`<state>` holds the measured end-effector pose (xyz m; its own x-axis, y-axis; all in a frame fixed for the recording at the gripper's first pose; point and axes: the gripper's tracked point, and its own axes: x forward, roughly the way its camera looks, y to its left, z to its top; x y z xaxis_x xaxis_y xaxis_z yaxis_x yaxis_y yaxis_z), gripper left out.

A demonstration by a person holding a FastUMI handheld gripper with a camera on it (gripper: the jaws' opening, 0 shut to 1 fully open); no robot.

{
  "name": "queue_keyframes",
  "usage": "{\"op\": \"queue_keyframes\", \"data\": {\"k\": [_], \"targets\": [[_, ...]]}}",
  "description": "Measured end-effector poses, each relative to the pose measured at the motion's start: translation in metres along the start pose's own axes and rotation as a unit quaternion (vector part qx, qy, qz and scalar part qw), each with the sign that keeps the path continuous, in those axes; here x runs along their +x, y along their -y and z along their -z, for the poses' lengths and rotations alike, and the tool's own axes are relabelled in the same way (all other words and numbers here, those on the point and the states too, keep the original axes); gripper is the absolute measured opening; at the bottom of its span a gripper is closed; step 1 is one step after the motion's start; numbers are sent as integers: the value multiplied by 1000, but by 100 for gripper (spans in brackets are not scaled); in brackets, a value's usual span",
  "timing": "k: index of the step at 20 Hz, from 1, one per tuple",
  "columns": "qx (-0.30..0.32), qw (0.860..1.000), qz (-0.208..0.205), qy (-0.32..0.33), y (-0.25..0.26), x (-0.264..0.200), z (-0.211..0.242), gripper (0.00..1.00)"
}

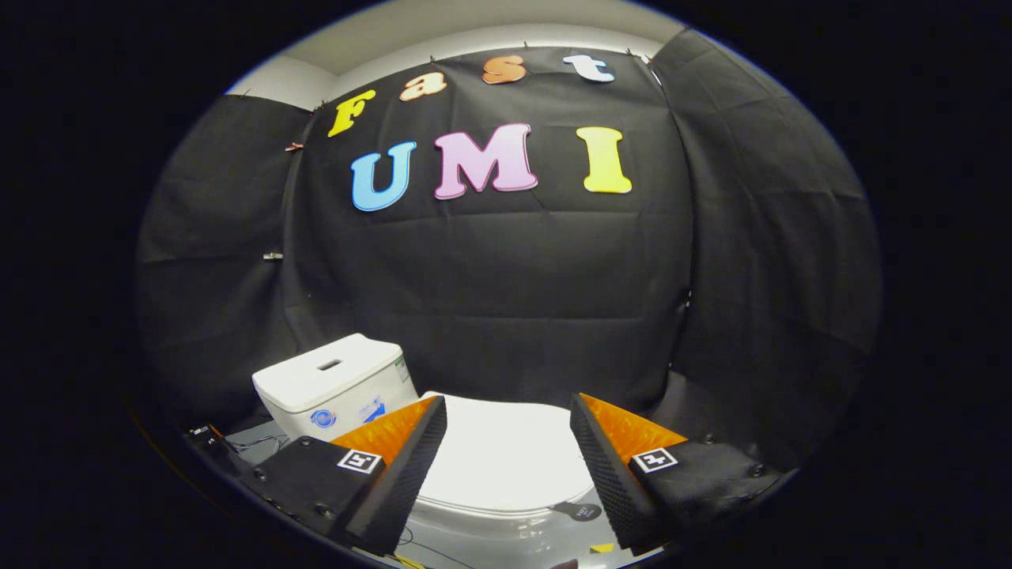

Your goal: Open the toilet lid.

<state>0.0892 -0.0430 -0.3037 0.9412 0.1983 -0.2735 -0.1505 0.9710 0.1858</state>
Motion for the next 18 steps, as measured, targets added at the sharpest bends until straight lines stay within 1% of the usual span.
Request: {"op": "queue_keyframes", "data": {"k": [2, 5, 10, 13, 16, 18], "targets": [[6, 1000, -1, -19, 15, 7, 18, 100], [24, 998, 9, -49, 45, 20, 41, 99], [95, 992, 23, -81, 86, 33, 68, 99], [146, 984, 27, -96, 102, 42, 85, 99], [198, 973, 13, -117, 106, 50, 104, 99], [231, 963, 9, -137, 112, 51, 122, 99]]}}
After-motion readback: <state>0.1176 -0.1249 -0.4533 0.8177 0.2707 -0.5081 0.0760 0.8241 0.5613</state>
